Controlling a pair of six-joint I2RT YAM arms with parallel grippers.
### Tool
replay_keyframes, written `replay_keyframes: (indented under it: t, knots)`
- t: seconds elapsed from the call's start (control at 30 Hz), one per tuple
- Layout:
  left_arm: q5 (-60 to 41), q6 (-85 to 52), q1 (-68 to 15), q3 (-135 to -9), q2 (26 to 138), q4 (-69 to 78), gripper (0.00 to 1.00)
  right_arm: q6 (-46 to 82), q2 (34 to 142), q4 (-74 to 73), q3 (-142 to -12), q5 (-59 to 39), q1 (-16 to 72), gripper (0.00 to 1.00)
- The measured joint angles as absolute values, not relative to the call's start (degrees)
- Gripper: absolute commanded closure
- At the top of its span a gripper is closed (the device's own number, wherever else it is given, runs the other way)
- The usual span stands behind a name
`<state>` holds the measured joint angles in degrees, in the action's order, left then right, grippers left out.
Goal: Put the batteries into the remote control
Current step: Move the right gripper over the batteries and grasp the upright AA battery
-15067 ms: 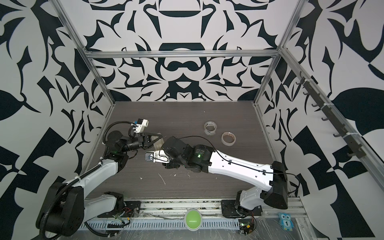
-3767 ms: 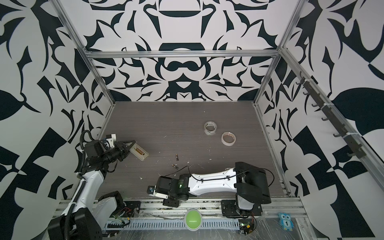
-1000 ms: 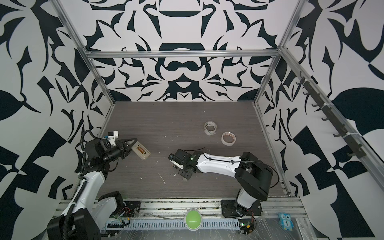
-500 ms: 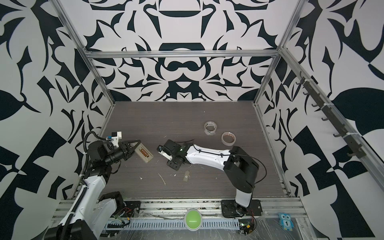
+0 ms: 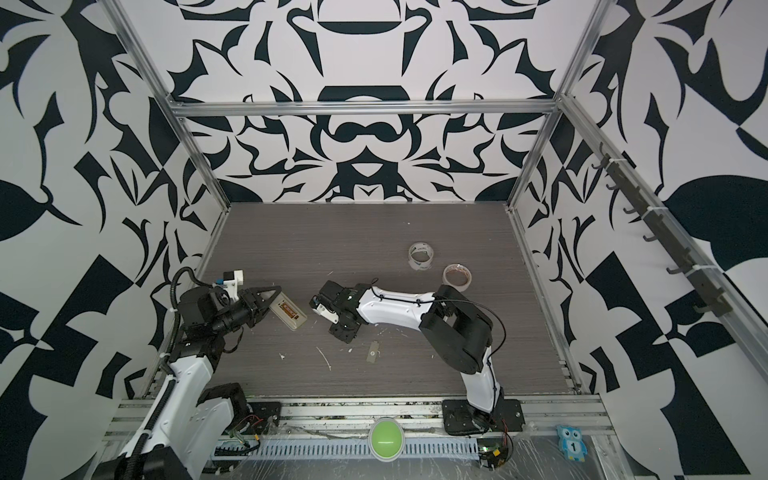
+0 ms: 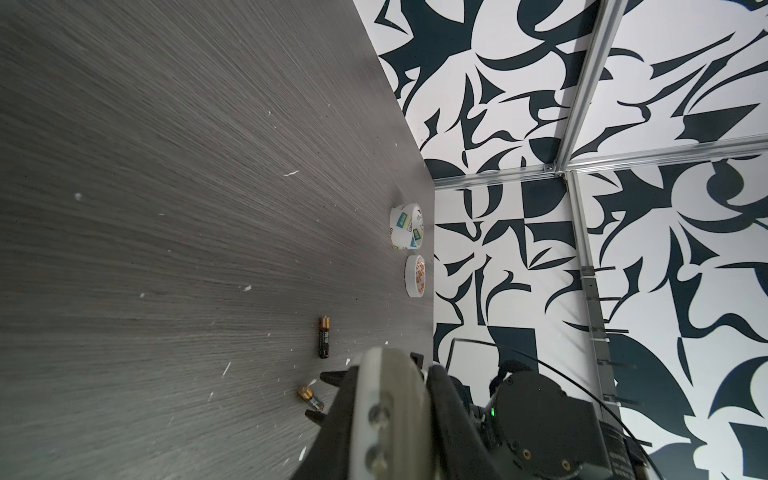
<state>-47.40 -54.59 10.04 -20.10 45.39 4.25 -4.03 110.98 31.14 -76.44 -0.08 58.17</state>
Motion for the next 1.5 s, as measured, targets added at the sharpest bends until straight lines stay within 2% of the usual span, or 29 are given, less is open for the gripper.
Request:
replay_keyframes:
  t: [0.47,0.8,1.33,1.5]
  knots:
    - [-47.09,-54.13,10.04,-20.1,45.39,4.27,1.0,-2.79,112.31,32.05,-76.88,-0.71,57.45,0.69]
    - [-46.44,-53.91,10.04,-20.12,45.25,4.23,1.0,-1.61,112.62,32.05,-76.88,-1.78,57.45,0.81]
    - [-45.78,-52.86,10.04,-20.12,44.34,3.73,1.0,-0.1,113.51,31.62,-76.75,-1.91,57.78,0.8]
    - [-45.76,-52.86,10.04,-20.12,44.18,3.6,1.0,0.14,113.51,31.53,-76.73,-1.93,57.91,0.87]
